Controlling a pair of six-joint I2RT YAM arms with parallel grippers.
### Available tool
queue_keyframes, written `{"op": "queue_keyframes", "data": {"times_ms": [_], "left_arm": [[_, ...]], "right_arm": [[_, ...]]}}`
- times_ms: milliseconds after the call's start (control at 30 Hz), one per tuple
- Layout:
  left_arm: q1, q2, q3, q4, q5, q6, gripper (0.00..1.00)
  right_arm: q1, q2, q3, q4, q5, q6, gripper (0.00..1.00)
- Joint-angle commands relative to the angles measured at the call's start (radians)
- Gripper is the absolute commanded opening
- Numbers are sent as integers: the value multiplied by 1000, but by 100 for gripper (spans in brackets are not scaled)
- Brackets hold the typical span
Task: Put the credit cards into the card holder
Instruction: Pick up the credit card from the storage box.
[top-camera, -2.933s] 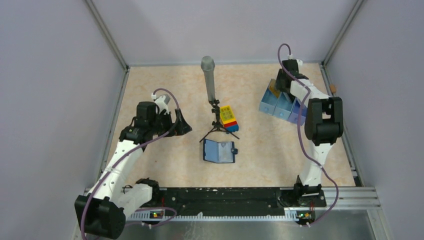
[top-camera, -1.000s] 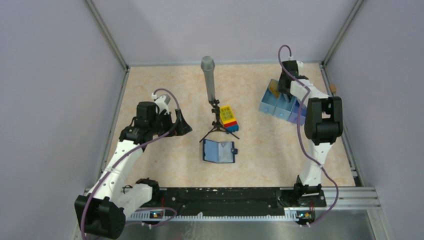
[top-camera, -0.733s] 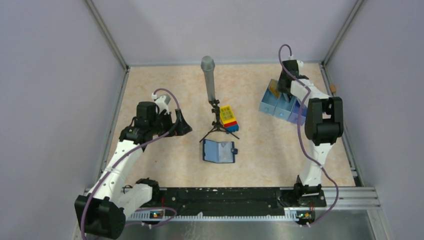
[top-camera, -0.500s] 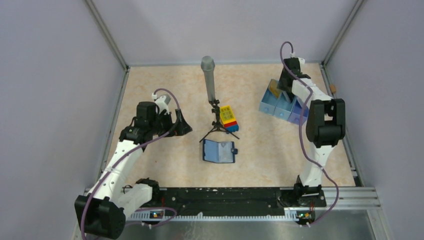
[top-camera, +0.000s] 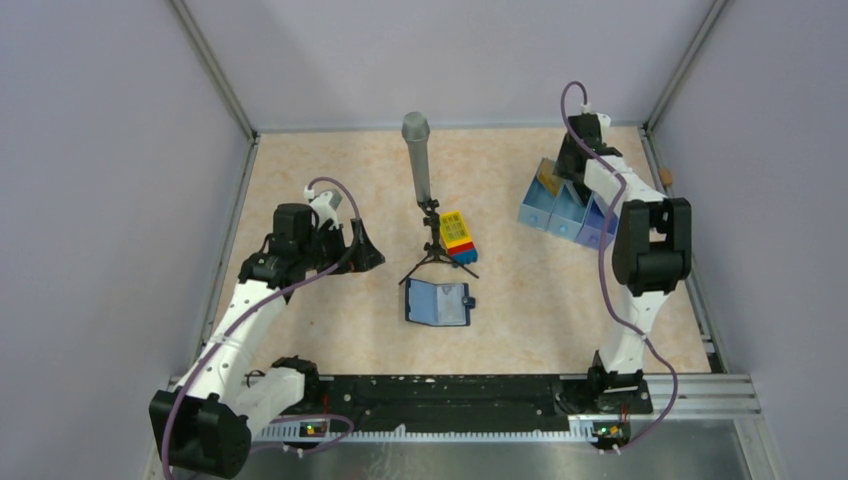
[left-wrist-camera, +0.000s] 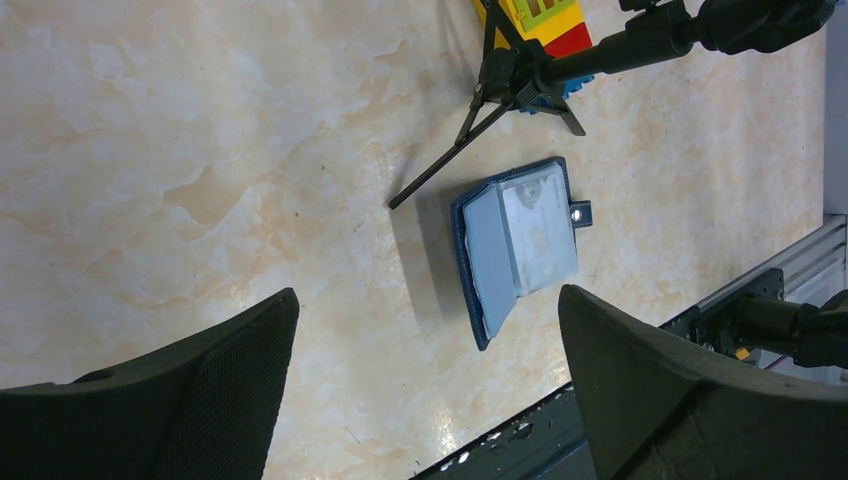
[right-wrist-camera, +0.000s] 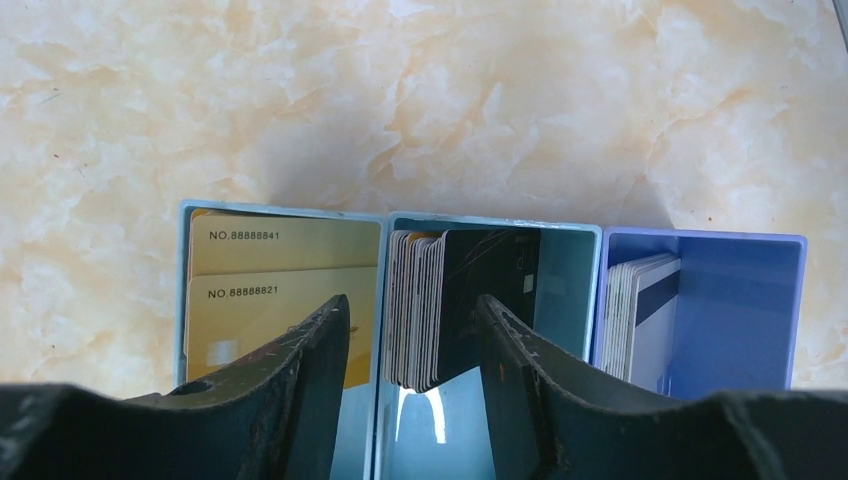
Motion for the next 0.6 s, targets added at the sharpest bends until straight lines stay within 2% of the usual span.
{"op": "queue_keyframes", "data": {"times_ms": [0, 133, 367, 567], "left_arm": [[6, -21, -4, 23, 18, 11, 99], [6, -21, -3, 23, 16, 11, 99], [7, -18, -3, 22, 18, 12, 99], [6, -18, -4, 24, 22, 11, 99]], "right_arm": [[-3, 20, 47, -9, 9, -5, 49], [-3, 41, 43, -5, -1, 9, 48], [-3, 18, 28, 15, -5, 20, 39], [-3, -18, 31, 30, -19, 32, 38]]}}
